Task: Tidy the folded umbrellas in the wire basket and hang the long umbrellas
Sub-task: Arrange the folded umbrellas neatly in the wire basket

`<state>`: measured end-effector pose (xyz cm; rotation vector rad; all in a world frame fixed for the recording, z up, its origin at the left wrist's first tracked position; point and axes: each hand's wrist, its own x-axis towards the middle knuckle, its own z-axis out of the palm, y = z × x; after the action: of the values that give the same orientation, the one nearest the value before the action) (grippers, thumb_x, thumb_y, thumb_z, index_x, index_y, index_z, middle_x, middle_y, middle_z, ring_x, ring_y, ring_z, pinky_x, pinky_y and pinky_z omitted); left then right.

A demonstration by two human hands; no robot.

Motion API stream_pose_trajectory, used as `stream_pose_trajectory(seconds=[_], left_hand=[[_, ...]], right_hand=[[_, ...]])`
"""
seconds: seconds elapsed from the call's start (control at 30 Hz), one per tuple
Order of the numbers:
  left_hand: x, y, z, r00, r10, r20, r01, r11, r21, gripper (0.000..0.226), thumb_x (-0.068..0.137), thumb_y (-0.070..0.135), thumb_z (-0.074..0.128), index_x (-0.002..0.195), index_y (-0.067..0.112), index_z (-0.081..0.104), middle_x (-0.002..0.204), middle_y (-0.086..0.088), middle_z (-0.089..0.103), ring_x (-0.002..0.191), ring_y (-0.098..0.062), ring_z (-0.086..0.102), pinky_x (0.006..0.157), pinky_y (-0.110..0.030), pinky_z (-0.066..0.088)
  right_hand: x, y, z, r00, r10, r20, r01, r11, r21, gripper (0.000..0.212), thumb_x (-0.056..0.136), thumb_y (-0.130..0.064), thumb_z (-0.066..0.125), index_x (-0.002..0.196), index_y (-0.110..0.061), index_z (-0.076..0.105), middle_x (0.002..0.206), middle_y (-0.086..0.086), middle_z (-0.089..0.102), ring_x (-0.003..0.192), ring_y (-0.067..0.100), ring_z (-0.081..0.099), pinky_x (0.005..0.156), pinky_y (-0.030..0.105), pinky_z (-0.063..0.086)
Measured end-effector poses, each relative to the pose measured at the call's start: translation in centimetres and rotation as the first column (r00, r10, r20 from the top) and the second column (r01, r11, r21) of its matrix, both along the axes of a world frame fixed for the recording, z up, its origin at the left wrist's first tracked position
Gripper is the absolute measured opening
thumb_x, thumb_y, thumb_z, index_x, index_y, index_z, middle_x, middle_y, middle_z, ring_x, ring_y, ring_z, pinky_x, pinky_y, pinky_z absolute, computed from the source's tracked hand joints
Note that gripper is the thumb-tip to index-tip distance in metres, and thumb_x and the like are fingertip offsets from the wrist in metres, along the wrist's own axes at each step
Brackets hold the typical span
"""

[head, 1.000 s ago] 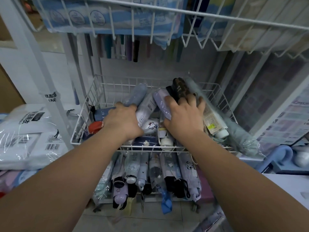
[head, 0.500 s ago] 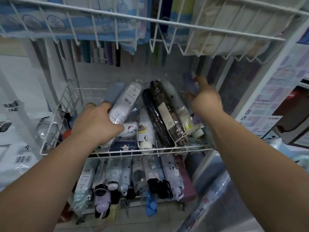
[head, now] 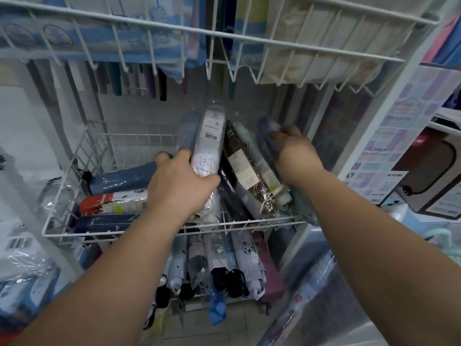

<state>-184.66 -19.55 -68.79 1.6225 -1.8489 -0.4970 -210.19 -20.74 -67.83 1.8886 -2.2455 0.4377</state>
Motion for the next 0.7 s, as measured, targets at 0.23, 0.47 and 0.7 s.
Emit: stream_pose_trajectory(seconds=[0.23, 0.47, 0.7], left_hand=[[-4.8, 0.9, -0.8, 0.985, -0.115, 0.129, 0.116, 0.993, -0.005, 0.085, 0.084, 0.065, 0.062, 0.152, 0.050, 0.014, 0.166, -0.009, 0.004, 0.128, -0.046, 0.051, 0.099, -0.049, 0.051], [-4.3, 0.3, -2.1, 0.962, -0.211, 0.173, 0.218, 0.976, -0.020, 0.056, 0.102, 0.050, 0.030, 0.155, 0.044, 0.015, 0.169, -0.011, 0.003, 0.134, -0.049, 0.045, 0.106, -0.052, 0.042], [1.1, -0.7, -4.3, 0.939, -0.345, 0.004, 0.342, 0.929, -0.140, 0.054, 0.106, 0.036, 0.041, 0.158, 0.030, 0.025, 0.163, -0.001, 0.033, 0.144, -0.022, 0.040, 0.112, -0.036, 0.036]], right_hand=[[1.4, 0.0, -0.9, 0.962, 0.043, 0.268, -0.042, 0.999, -0.008, 0.050, 0.102, -0.033, 0.037, 0.152, -0.028, 0.038, 0.161, 0.010, 0.032, 0.142, 0.039, 0.036, 0.113, 0.048, 0.037], [8.6, 3.0, 0.5, 0.948, 0.274, 0.164, -0.254, 0.958, -0.133, 0.053, 0.099, -0.057, 0.034, 0.150, -0.044, 0.038, 0.164, 0.003, 0.028, 0.150, 0.031, 0.024, 0.116, 0.053, 0.027], [9.8, 2.1, -2.1, 0.973, 0.229, 0.001, -0.229, 0.973, 0.026, 0.054, 0.099, -0.058, 0.037, 0.152, -0.047, 0.031, 0.170, -0.007, 0.004, 0.155, 0.032, 0.007, 0.119, 0.058, 0.017]])
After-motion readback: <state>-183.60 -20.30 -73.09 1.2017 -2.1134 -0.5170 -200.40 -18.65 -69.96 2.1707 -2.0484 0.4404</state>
